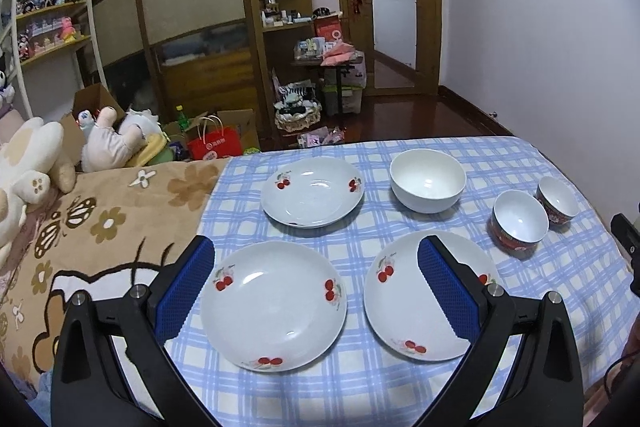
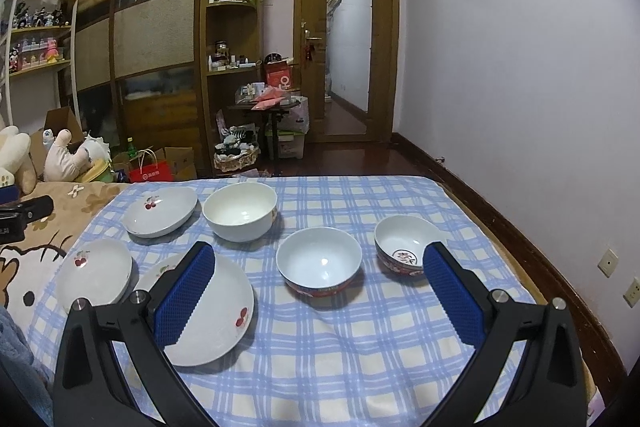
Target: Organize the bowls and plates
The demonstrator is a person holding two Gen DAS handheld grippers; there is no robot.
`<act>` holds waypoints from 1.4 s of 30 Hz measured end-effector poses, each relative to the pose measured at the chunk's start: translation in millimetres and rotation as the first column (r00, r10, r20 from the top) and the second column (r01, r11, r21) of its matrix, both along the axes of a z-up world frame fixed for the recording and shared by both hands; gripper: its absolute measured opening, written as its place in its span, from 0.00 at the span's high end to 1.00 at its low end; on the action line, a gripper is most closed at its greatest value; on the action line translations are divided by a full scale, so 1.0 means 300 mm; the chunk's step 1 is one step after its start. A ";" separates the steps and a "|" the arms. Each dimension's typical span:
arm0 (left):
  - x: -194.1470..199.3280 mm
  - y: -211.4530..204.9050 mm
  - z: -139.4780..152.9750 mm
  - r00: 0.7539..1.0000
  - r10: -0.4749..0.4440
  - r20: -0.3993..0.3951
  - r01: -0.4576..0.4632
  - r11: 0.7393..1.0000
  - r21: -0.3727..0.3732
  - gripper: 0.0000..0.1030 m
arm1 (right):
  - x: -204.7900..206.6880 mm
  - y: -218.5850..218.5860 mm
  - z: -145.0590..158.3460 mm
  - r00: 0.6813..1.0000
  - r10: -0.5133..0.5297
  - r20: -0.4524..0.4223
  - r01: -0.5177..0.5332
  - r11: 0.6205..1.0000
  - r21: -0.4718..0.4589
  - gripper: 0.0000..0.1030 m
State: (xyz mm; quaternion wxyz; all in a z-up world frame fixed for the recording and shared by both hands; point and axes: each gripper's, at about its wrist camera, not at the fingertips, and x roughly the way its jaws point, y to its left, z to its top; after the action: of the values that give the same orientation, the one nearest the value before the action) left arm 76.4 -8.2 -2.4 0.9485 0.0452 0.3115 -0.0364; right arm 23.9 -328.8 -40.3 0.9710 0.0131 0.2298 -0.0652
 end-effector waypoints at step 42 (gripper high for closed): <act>0.313 -0.126 -0.372 0.941 -0.098 -0.323 0.117 0.992 0.042 0.03 | 0.327 0.171 -0.351 0.937 0.118 -0.328 -0.092 0.991 0.094 0.00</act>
State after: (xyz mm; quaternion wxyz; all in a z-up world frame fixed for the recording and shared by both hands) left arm 170.3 -46.0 -114.0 0.8800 0.0842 0.4596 -0.0855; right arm 122.0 -277.5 -145.7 0.9191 0.0270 0.3931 -0.0056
